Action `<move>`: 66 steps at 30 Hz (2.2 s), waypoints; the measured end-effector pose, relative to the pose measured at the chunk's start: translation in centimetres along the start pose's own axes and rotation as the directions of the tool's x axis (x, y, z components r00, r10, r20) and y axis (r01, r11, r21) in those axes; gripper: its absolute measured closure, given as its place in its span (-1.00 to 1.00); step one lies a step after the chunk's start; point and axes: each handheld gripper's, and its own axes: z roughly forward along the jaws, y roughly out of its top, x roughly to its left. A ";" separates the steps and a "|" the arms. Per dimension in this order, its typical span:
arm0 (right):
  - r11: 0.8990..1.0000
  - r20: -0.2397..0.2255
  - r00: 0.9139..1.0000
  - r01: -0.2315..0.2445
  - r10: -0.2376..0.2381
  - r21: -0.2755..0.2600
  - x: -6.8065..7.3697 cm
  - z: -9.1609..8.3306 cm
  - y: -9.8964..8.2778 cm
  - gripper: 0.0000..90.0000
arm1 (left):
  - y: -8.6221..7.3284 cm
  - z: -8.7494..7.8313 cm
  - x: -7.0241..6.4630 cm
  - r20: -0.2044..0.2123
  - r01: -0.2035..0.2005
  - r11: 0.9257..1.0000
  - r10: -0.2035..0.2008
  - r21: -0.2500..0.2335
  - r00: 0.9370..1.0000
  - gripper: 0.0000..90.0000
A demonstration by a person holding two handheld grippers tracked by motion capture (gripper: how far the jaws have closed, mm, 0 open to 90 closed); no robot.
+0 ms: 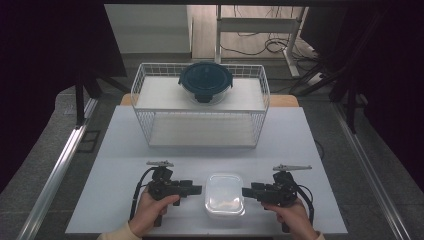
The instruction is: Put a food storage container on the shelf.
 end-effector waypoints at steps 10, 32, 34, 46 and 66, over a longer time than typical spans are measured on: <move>0.998 -0.025 0.998 -0.055 0.055 0.003 -0.2 1.0 -0.5 0.02 | 0.3 1.9 0.4 0.061 0.066 0.997 -0.068 0.037 0.996 -0.02; 0.984 -0.064 0.982 -0.175 0.176 0.016 -0.7 1.4 -1.1 0.49 | -0.5 2.4 0.0 0.097 0.109 0.994 -0.111 0.029 0.989 0.50; 0.985 -0.064 0.983 -0.171 0.171 0.013 -0.7 1.3 -1.2 0.51 | -0.6 2.3 0.1 0.108 0.119 0.993 -0.121 0.023 0.987 0.52; 0.991 -0.044 0.991 -0.129 0.127 -0.024 0.1 0.8 -1.2 0.59 | -0.9 1.7 -0.5 0.107 0.098 0.995 -0.096 -0.014 0.990 0.62; 0.992 -0.072 0.994 -0.086 0.080 -0.088 0.5 0.0 -1.1 0.78 | -0.8 0.9 -0.9 0.096 0.065 0.996 -0.059 -0.060 0.994 0.79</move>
